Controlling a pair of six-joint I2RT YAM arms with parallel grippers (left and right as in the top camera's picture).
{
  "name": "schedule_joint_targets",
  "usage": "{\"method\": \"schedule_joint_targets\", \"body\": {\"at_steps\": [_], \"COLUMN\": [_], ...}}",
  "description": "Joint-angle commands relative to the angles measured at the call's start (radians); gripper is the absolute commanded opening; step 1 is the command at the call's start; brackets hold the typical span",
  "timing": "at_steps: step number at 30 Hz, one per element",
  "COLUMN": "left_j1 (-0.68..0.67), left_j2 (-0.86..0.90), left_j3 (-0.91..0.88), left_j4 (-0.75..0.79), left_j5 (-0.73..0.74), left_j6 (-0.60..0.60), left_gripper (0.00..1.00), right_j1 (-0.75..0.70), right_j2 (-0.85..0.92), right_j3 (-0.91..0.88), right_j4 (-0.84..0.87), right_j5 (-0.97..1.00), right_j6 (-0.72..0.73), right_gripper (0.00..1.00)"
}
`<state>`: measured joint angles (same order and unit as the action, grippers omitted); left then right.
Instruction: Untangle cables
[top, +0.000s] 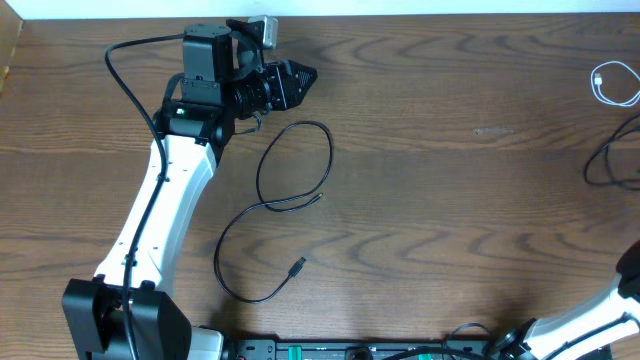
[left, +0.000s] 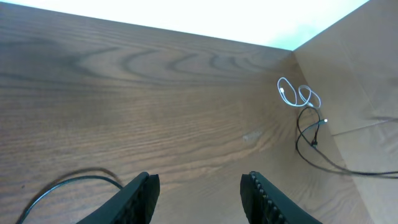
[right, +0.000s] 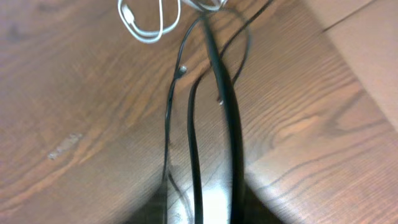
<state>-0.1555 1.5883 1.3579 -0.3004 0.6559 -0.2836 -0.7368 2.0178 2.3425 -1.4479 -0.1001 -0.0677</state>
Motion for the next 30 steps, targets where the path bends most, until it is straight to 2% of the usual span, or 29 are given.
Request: {"method": "schedule_joint_targets", "body": {"at_steps": [1, 2, 3, 10, 13, 19, 25, 30], "left_j1": [-0.001, -0.001, -0.001, -0.001, 0.0, 0.015, 0.078, 0.175], "left_j2": [0.0, 0.0, 0.0, 0.0, 0.0, -0.001, -0.008, -0.041], "left_j3": [0.005, 0.005, 0.005, 0.005, 0.005, 0.006, 0.016, 0.017], "left_j4": [-0.018, -0.022, -0.024, -0.054, -0.076, -0.18, -0.279, -0.354], "left_j5": [0.006, 0.005, 0.005, -0.079, -0.148, -0.406, -0.441, -0.441], "left_j6": [0.014, 0.018, 0.02, 0.024, 0.083, 0.123, 0.138, 0.137], "left_gripper": [0.48, 0.48, 0.48, 0.48, 0.47, 0.48, 0.47, 0.47], "right_j1": [0.026, 0.029, 0.032, 0.074, 0.119, 0.267, 0.396, 0.605], "right_j2": [0.053, 0.06, 0.062, 0.043, 0.037, 0.037, 0.037, 0.038], "right_j3": [0.012, 0.012, 0.012, 0.013, 0.013, 0.013, 0.013, -0.015], "right_j4": [-0.008, -0.011, -0.011, -0.014, -0.029, -0.049, -0.049, -0.014], "right_j5": [-0.011, -0.011, -0.013, -0.167, -0.247, -0.238, -0.258, -0.258], "right_j6": [-0.019, -0.019, -0.018, -0.048, -0.093, -0.114, -0.113, -0.132], "right_gripper": [0.89, 0.97, 0.99, 0.99, 0.99, 0.99, 0.99, 0.99]}}
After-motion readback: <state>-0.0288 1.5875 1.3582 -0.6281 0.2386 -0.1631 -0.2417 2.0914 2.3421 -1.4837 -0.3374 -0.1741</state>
